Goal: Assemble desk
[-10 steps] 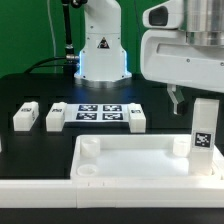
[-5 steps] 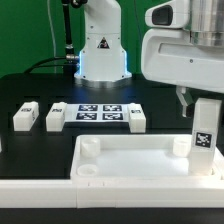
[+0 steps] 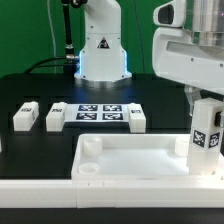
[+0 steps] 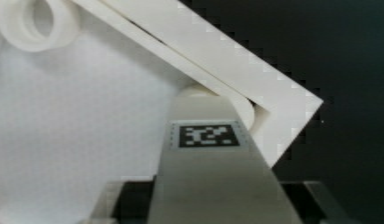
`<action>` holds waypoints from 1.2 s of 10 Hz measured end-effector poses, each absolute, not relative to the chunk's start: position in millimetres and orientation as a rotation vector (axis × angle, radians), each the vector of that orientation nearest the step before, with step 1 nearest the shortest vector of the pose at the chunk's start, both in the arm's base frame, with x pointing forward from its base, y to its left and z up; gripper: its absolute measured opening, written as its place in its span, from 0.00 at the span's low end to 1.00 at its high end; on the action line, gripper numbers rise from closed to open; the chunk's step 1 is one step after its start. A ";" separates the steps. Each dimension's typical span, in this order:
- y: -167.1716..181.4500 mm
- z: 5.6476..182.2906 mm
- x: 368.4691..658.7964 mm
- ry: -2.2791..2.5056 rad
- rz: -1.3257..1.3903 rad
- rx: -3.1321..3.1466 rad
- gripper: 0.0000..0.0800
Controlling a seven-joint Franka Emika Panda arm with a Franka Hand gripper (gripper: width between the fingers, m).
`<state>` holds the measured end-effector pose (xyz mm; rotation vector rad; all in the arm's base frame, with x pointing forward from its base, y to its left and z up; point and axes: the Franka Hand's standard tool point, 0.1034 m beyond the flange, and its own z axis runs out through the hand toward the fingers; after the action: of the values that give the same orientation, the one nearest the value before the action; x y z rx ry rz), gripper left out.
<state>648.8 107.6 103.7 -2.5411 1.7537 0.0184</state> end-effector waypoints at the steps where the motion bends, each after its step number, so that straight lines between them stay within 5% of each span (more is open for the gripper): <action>1: 106.9 103.3 650.5 1.915 0.030 -2.398 0.36; 5: 113.4 101.9 653.8 2.419 0.071 -1.720 0.36; 10: 117.4 102.2 653.2 2.470 0.059 -1.660 0.36; 11: 117.7 102.0 653.1 2.466 0.059 -1.665 0.60; 12: 117.9 102.0 653.1 2.464 0.059 -1.667 0.60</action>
Offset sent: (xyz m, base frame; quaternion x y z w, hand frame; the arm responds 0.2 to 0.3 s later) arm 0.0109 0.0080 -0.0075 0.0938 -0.0330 0.3322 0.9379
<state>653.1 117.9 102.0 -1.6673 2.4645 0.0590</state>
